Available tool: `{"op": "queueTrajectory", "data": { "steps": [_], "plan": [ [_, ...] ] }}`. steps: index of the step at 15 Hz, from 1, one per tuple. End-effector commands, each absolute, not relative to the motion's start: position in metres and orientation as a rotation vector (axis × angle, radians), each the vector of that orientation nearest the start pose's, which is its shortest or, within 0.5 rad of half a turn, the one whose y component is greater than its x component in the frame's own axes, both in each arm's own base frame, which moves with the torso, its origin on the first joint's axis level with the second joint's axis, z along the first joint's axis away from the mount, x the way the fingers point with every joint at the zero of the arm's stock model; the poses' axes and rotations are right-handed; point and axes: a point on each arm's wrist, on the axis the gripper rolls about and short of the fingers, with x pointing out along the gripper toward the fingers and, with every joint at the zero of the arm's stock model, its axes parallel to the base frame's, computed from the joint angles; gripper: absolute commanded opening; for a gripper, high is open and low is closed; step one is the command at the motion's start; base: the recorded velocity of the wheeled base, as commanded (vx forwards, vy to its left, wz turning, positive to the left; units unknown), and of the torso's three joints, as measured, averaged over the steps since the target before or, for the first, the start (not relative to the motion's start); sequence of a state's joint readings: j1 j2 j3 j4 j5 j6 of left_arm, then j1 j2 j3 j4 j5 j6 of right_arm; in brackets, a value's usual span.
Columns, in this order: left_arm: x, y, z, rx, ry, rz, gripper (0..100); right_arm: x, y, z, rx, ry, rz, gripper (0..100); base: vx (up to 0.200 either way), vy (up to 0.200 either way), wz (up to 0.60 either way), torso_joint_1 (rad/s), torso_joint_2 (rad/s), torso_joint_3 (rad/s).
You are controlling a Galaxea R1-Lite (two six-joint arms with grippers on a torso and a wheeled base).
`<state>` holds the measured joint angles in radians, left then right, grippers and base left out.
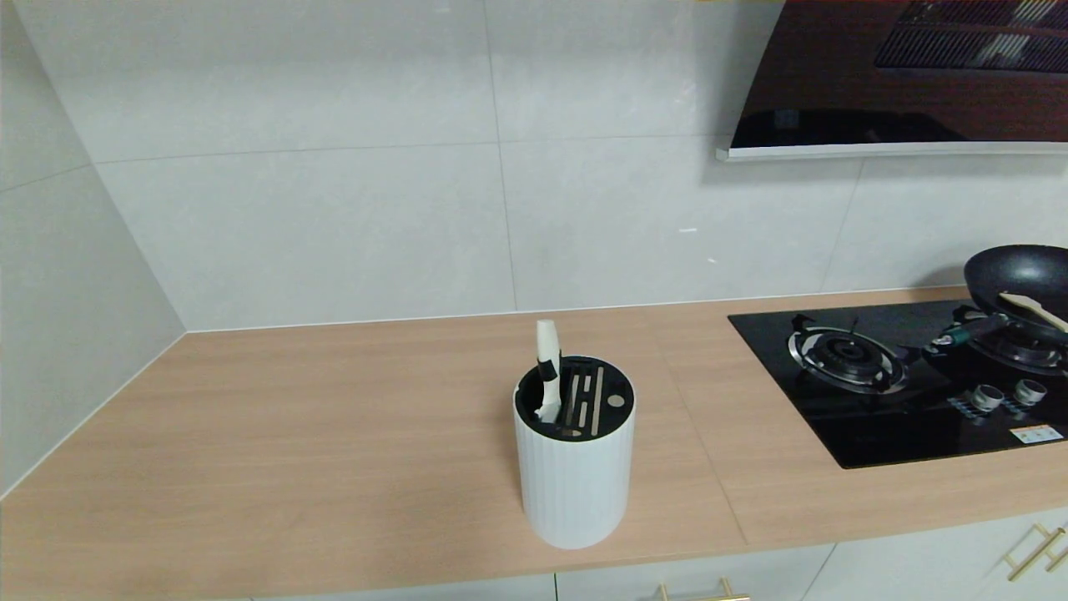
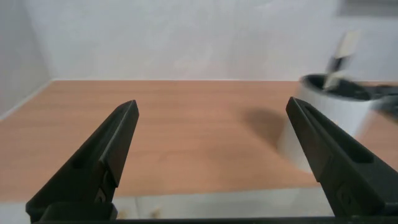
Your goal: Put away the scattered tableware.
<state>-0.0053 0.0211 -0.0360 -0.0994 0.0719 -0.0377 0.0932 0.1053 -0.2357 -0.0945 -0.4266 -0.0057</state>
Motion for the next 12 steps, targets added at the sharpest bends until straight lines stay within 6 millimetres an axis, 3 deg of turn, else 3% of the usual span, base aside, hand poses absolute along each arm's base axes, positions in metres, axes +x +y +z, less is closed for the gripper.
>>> {"op": "queueTrajectory", "data": {
  "steps": [1,3,5,9,12],
  "plan": [
    [-0.023,0.004,0.08,-0.003,-0.037,0.161,100,-0.039,-0.008,0.125,0.019,-0.217,-0.394,100,0.0,0.0,0.0,0.0,0.0,0.0],
    [-0.023,0.005,0.08,0.005,-0.042,0.204,100,-0.027,-0.008,0.093,0.004,-0.126,-0.384,100,0.0,0.0,0.0,0.0,0.0,0.0],
    [-0.023,0.0,0.075,0.0,0.006,0.005,100,-0.024,-0.008,0.08,-0.01,-0.035,-0.367,100,0.0,0.0,0.0,0.0,0.0,0.0],
    [-0.023,0.0,0.076,-0.003,-0.002,0.005,100,-0.023,-0.004,0.081,0.044,-0.047,-0.206,100,0.0,0.0,0.0,0.0,0.0,0.0],
    [-0.023,0.0,0.076,-0.003,-0.002,0.005,100,-0.023,-0.004,0.08,0.075,-0.045,-0.178,100,0.0,0.0,0.0,0.0,0.0,0.0]
  ]
}}
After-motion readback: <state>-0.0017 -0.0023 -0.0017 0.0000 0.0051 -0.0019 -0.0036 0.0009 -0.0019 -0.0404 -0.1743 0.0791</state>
